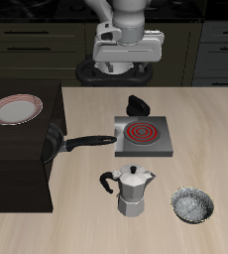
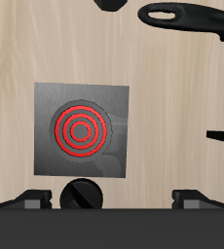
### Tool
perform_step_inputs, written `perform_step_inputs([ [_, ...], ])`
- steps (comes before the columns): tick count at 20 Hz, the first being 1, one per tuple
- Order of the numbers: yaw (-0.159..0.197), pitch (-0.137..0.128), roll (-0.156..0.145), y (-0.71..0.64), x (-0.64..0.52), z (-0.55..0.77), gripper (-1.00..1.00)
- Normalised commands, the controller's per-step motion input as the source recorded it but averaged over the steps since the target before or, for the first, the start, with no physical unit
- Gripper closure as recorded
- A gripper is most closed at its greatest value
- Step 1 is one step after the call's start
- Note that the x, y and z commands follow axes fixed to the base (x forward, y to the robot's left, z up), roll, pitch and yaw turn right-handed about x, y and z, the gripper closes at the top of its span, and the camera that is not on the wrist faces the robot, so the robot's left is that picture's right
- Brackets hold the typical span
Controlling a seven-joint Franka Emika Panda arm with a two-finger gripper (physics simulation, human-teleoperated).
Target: Place the bowl on the plate
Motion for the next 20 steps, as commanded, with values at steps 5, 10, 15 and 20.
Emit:
perform_step_inputs([
  [5,-0.023,-0.023,0.082,0.11,0.35,0.20,-1.00],
  [10,-0.030,-0.020,0.015,0.09,0.39,0.18,-1.00],
  [15,-0.017,-0.006,0.009,0.10,0.39,0.09,-1.00],
  [20,-0.031,0.009,0.035,0.18,0.39,0.08,-1.00],
])
